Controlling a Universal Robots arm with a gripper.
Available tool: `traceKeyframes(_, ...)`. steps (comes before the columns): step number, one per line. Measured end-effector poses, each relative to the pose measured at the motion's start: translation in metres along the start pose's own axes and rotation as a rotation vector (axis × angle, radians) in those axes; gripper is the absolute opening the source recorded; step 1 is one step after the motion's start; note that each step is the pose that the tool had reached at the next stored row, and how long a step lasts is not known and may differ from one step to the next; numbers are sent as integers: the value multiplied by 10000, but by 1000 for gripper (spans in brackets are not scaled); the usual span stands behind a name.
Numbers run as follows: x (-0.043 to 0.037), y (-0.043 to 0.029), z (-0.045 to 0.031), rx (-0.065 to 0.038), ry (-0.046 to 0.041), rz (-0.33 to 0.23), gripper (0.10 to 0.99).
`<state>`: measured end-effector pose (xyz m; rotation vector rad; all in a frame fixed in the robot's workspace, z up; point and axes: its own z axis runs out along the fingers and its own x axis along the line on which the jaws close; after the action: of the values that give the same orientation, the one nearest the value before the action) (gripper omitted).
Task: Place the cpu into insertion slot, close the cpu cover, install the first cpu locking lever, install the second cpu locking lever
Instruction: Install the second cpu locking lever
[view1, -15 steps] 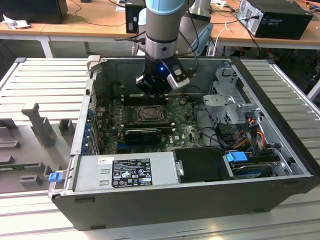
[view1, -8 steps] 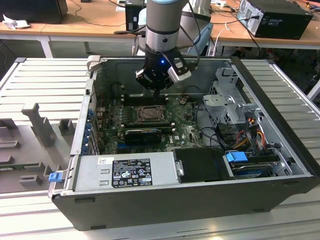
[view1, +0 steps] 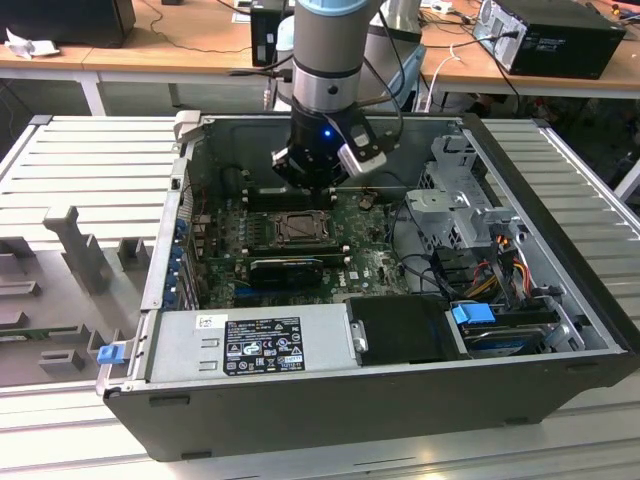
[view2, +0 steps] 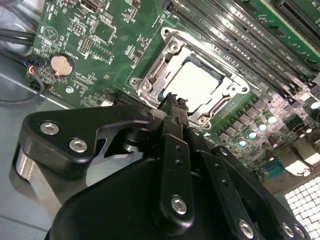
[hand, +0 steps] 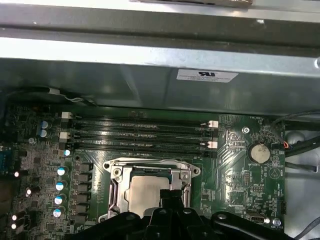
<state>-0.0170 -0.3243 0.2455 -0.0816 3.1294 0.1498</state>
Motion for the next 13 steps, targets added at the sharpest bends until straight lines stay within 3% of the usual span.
traceKeyframes(13,8,-141,7,0,0,0,106)
